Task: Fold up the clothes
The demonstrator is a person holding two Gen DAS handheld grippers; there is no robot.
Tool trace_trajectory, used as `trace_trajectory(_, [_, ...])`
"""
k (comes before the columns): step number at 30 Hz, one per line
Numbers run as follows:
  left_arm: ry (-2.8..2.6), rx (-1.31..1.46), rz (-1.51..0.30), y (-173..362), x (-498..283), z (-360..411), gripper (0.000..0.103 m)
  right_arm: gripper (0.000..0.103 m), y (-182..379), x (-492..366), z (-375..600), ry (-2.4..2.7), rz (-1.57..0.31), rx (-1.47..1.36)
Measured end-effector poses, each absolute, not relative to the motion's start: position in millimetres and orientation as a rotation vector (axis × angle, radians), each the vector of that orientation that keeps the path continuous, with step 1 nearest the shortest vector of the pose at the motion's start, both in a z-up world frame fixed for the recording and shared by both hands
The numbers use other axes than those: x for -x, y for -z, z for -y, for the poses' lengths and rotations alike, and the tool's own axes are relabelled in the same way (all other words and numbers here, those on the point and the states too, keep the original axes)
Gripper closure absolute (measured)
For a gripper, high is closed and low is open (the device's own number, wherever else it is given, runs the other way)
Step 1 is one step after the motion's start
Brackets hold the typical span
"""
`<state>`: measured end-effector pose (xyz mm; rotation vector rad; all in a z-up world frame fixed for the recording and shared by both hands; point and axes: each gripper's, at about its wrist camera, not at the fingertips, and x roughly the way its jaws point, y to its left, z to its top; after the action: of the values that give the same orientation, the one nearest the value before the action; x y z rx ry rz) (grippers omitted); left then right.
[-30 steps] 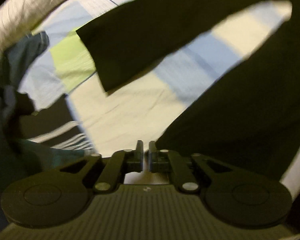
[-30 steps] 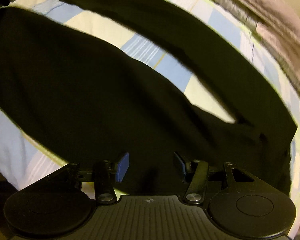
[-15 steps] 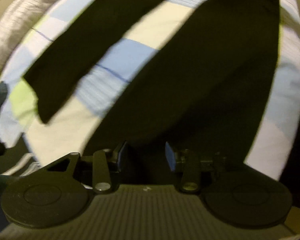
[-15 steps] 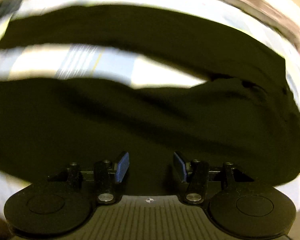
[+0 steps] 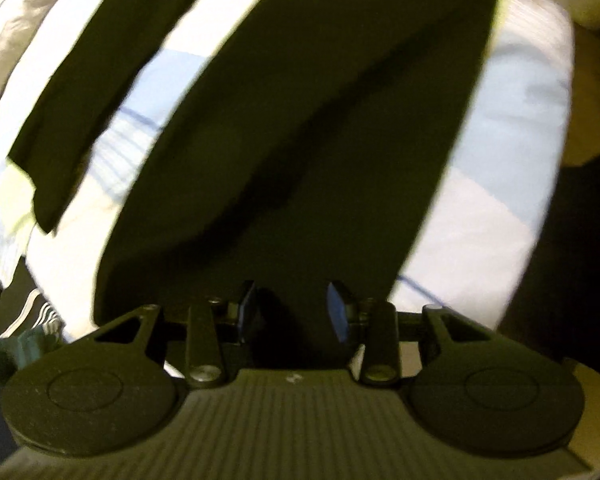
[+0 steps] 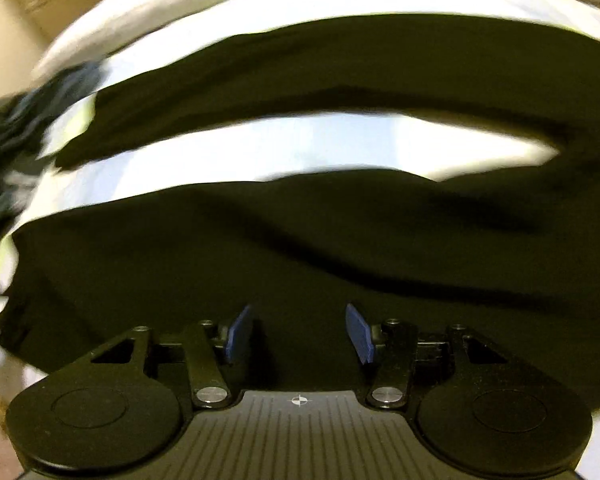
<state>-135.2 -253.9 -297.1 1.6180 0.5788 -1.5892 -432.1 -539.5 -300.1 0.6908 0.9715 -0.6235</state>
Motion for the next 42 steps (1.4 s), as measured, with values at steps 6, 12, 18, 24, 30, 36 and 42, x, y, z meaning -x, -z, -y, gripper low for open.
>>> trace_trajectory(6, [1.611,-1.643,-0.56,295,172,248,0.07,0.051,288,553,590,0.863,-1.087,-0.691])
trace_trajectory(12, [1.662,-1.623,-0.537,285,215,259,0.068,0.051,264,659,631,1.12,-1.087,-0.808])
trace_trajectory(18, [1.677,-1.623,-0.507,279,261,259,0.065,0.05,249,670,659,1.108,-1.022,-0.803])
trace_trajectory(24, [1.693,-1.726,-0.413,283,282,224,0.061,0.05,246,665,663,1.055,-1.039,-0.744])
trace_trajectory(30, [1.586,-1.847,-0.221,308,255,201,0.061,0.05,258,649,638,1.019,-1.09,-0.701])
trace_trajectory(36, [1.504,-1.844,-0.058,329,204,189,0.06,0.05,263,618,612,0.999,-1.119,-0.672])
trace_trajectory(42, [1.456,-1.845,-0.071,330,178,184,0.102,0.05,259,585,591,0.975,-1.127,-0.658])
